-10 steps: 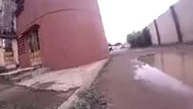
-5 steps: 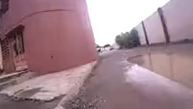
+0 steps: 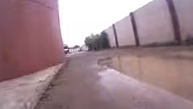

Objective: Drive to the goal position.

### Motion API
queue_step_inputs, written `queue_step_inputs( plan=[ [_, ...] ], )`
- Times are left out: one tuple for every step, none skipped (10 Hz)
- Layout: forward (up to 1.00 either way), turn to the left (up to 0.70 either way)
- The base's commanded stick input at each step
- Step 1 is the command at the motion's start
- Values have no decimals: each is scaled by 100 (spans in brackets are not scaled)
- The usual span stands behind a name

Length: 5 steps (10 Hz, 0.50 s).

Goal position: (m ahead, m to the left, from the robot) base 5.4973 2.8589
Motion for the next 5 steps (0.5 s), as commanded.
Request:
queue_step_inputs(
  plan=[
    [0, 0],
    [0, 0],
    [0, 0],
    [0, 0],
    [0, 50]
  ],
)
